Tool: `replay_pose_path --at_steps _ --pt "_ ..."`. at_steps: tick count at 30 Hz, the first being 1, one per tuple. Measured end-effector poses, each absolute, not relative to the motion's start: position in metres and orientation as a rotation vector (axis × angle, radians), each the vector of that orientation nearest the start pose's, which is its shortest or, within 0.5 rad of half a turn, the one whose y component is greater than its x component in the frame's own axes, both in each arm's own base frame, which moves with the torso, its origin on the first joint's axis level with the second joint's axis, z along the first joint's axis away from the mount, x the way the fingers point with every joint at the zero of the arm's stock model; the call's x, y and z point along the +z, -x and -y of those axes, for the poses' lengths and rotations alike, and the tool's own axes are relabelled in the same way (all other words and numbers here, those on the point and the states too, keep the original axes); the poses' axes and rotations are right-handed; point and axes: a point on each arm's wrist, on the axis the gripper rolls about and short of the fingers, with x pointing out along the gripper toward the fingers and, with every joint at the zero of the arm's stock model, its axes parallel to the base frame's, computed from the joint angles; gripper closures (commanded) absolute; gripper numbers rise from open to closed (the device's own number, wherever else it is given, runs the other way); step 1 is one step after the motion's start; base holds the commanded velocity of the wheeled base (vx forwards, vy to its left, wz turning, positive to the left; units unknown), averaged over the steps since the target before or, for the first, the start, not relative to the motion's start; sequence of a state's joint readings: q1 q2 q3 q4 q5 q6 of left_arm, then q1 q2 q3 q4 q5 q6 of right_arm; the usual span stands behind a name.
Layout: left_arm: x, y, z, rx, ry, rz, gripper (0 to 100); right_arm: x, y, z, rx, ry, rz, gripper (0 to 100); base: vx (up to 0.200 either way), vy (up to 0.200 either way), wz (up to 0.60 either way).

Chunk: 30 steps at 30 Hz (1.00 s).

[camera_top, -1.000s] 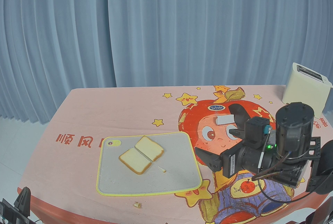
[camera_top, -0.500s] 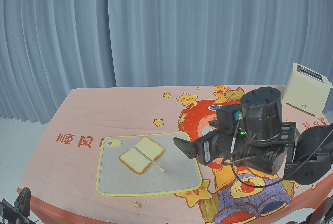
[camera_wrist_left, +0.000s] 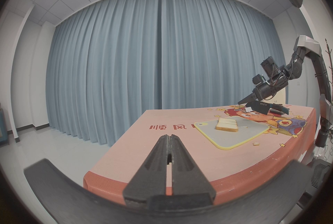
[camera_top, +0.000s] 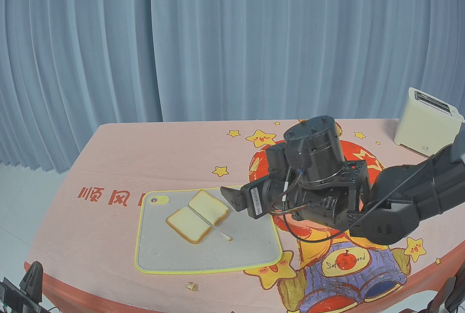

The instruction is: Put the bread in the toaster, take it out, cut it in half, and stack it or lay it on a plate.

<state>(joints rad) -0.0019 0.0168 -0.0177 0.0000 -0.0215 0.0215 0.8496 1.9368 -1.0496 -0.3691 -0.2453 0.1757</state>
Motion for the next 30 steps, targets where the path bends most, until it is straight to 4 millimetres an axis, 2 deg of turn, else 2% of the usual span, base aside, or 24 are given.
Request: replay_pose_path --at_steps 12,19,30 --pt "0.081 0.023 0.0 -0.022 -0.021 0.001 100 0.115 -0.266 -0.292 0.544 0.129 -0.548 0 0.0 0.0 0.0" --pt "0.081 0.023 0.0 -0.023 -0.021 0.001 100 0.097 -0.282 -0.296 0.519 0.139 -0.573 0 0.0 0.0 0.0" --pt "0.081 0.023 0.0 -0.023 -0.021 0.001 100 0.085 -0.283 -0.298 0.515 0.156 -0.599 0 0.0 0.0 0.0"
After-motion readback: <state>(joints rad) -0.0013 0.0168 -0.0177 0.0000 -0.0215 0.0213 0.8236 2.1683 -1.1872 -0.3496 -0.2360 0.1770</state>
